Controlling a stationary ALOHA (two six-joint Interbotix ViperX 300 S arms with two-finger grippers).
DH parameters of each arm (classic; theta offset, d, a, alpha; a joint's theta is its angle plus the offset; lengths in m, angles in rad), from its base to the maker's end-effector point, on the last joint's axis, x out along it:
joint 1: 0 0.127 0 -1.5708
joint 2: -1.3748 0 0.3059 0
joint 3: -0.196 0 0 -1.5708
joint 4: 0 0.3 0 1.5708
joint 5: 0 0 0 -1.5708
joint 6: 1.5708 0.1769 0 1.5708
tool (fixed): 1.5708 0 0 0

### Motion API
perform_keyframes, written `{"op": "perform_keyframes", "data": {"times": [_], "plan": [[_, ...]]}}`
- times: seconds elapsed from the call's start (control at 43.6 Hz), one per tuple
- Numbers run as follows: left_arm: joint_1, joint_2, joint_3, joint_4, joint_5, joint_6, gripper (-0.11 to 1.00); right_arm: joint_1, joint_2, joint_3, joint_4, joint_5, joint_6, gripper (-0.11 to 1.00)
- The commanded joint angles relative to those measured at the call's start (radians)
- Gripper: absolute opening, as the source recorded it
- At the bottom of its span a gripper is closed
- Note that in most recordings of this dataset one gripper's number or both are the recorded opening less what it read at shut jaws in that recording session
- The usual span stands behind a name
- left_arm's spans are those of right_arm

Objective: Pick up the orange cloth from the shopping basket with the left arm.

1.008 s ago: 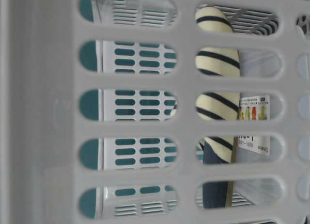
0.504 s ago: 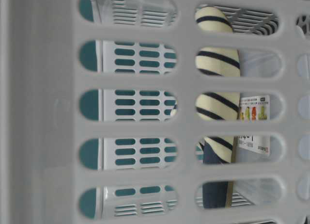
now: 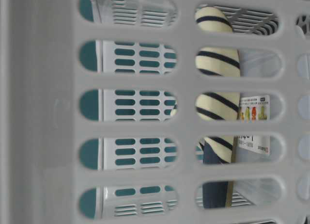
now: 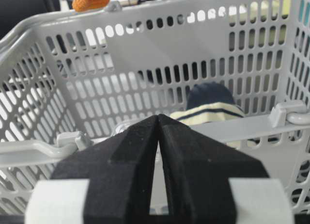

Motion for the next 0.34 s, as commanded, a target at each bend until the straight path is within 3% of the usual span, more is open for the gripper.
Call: {"op": "perform_keyframes", "data": {"times": [0.0, 0.321], "plan": [[-0.005, -0.012, -0.009, 0.003, -0.003, 0.002, 0.14, -0.003, 0.006, -0.006, 0.003, -0.006, 0.002, 0.0], [-0.006, -0.006, -0.009, 0.005, -0.003, 0.002, 0.14, -0.003, 0.006, -0.003, 0.003, -0.006, 0.0, 0.0]]}}
